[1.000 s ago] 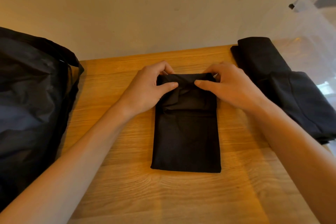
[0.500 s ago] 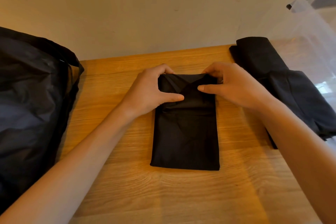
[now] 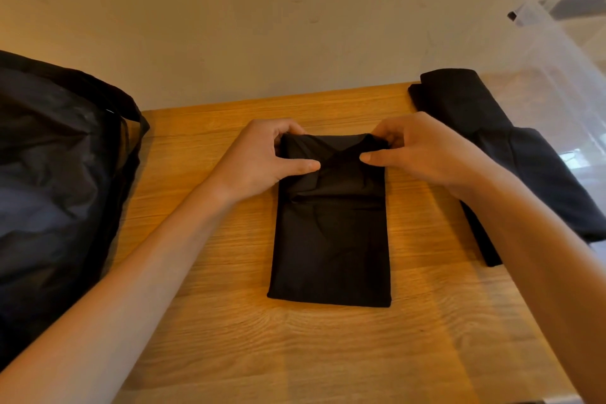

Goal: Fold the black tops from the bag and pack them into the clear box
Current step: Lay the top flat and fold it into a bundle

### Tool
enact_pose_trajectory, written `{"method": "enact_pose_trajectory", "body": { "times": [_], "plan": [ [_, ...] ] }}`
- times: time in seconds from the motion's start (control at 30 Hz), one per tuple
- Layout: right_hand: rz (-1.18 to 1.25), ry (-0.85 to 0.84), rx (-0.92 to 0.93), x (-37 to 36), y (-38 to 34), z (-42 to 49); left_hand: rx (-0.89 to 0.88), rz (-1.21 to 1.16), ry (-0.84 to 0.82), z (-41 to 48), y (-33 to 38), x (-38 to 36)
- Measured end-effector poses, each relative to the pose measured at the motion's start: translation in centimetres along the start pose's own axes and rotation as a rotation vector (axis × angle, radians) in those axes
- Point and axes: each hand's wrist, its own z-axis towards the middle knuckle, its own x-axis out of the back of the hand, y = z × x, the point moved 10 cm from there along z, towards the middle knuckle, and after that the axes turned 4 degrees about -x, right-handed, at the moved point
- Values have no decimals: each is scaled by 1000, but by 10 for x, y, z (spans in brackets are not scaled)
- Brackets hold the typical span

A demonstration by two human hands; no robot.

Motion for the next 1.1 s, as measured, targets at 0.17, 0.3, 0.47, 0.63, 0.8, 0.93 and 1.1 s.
{"method": "enact_pose_trajectory", "body": {
  "times": [0.17,0.3,0.47,0.63,0.8,0.93,1.1],
  "plan": [
    [25,47,72,7,-8,-4,-16,-11,41,0,5,7],
    [44,147,189,17,-22,-16,-63,-39,80,-4,16,14],
    [74,244,379,18,-36,-46,-140,-6,115,-21,27,22],
    [10,306,493,9,-39,-71,-270,62,104,-45,42,14],
    [-76,316,570,-7,-34,-92,-412,174,64,-66,47,2],
    [-143,339,620,-19,-28,-104,-469,256,100,-76,43,-2],
    [-171,383,692,-19,-33,-106,-590,446,90,-72,46,-8]
  ]
}}
